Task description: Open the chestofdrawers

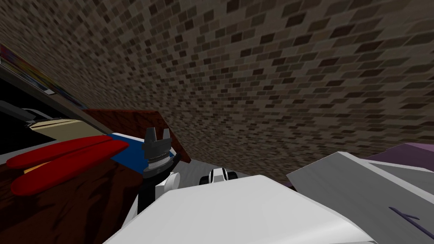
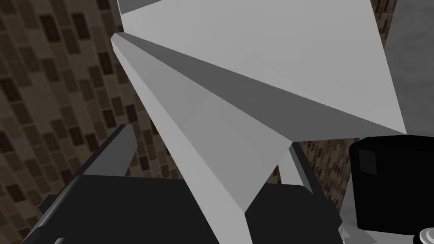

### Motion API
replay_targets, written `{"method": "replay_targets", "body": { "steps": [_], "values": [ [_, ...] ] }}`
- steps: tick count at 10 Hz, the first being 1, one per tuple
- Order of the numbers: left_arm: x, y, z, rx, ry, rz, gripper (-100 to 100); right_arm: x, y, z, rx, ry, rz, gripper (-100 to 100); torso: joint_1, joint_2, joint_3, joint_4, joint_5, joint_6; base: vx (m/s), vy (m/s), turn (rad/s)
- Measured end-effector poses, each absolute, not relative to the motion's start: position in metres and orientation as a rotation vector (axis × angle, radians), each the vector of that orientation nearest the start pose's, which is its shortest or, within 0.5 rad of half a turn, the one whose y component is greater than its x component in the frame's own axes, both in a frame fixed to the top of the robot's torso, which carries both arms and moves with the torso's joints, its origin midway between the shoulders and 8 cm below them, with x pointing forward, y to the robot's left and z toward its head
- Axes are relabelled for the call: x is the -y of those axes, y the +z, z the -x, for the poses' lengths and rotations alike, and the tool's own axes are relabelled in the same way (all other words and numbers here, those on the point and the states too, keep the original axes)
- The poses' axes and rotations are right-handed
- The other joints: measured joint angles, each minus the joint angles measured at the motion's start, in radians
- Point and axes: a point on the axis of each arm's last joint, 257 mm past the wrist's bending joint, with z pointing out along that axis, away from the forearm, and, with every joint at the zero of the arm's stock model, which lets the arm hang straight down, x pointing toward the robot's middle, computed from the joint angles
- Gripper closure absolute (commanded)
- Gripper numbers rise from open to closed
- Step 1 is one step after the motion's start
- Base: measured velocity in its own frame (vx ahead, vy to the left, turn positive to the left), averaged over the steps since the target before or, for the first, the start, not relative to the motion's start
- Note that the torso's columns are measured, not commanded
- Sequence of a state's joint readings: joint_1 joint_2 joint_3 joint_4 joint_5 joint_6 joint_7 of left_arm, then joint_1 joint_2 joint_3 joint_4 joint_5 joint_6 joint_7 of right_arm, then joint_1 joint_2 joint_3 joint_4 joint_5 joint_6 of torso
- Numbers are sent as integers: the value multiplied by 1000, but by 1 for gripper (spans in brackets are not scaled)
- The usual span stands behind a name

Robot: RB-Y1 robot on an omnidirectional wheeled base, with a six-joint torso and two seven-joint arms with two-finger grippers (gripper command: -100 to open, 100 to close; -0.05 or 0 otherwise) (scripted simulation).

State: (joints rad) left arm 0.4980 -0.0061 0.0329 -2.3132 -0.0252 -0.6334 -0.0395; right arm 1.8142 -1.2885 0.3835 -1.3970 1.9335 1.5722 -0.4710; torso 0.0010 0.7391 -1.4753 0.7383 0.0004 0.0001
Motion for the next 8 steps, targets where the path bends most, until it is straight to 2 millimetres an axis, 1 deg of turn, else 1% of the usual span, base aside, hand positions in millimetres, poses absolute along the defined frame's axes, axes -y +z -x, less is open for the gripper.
{"method": "replay_targets", "body": {
  "steps": [2,3,8],
  "values": [
    [-279,63,-311,-514,-1252,490,0,592,-132,149,-2009,-1167,1215,-100,0,-1,-1,0,0,0,23,-12,-11],
    [-279,63,-311,-514,-1252,490,0,592,-131,149,-2008,-1167,1214,0,-1,-1,0,0,0,0,0,0,0],
    [-279,63,-311,-514,-1252,490,0,592,-131,149,-2007,-1167,1214,0,-1,-1,-1,0,0,0,0,0,0]
  ]
}}
